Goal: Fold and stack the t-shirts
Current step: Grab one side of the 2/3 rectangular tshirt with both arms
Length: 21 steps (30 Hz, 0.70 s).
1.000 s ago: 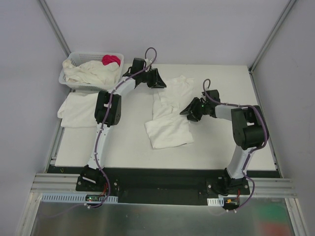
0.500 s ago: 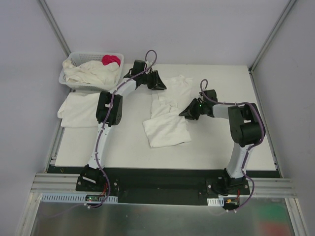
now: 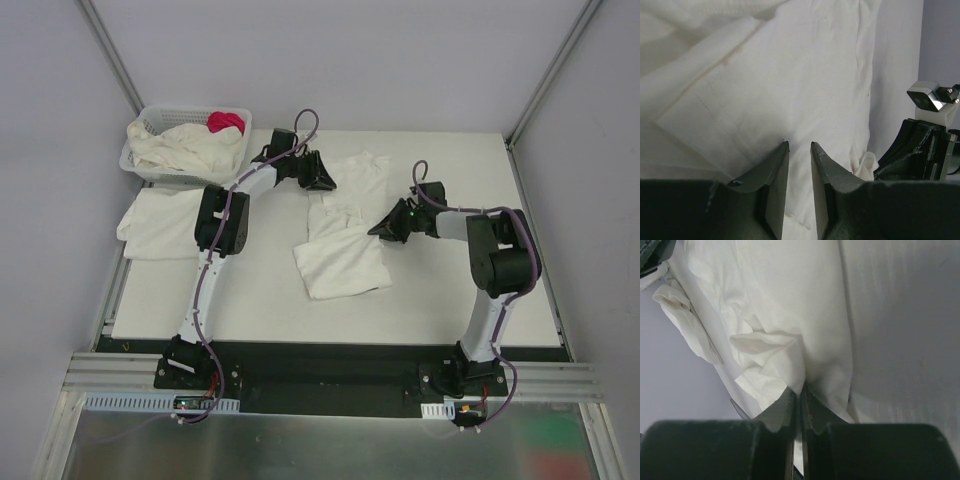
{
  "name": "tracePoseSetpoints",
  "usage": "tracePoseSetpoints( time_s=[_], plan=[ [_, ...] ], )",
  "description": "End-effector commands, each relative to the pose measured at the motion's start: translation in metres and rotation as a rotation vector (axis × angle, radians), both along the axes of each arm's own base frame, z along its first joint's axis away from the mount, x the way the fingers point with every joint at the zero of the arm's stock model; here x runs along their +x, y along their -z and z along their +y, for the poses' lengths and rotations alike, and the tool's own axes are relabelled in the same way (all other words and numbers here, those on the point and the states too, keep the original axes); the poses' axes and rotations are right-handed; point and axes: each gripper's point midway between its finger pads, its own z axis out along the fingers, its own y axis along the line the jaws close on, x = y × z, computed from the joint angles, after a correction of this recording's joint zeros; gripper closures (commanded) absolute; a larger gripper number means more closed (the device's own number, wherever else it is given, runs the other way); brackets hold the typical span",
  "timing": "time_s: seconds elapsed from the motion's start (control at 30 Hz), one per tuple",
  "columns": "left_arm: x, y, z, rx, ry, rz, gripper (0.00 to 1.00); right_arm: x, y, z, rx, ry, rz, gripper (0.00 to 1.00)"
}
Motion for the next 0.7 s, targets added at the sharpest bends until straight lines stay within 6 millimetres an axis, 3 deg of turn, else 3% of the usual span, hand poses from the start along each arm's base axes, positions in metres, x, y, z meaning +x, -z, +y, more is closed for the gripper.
tracePoseSetpoints(
  time_s=[0.0,0.33,0.5,0.6,0.67],
  plan=[
    [0.004,-0.042,-0.001,-0.006,0.008,-0.110,0.76,0.014,-0.031,-0.011,0.021,0.029,-0.098,0.93],
    [0.003,-0.042,0.000,-0.001,0.013,-0.116,0.76,0.008,-0.033,-0.037,0.000,0.076,-0.111,0.93],
    [0.000,-0.042,0.004,0.018,0.009,-0.118,0.76,0.011,-0.035,-0.038,0.011,0.071,-0.112,0.92],
    [-0.006,-0.059,0.008,0.029,0.011,-0.138,0.76,0.012,-0.035,-0.036,0.012,0.070,-0.117,0.87],
    [-0.012,-0.082,0.015,0.046,-0.005,-0.165,0.76,0.011,-0.034,-0.036,0.018,0.066,-0.114,0.81]
  ],
)
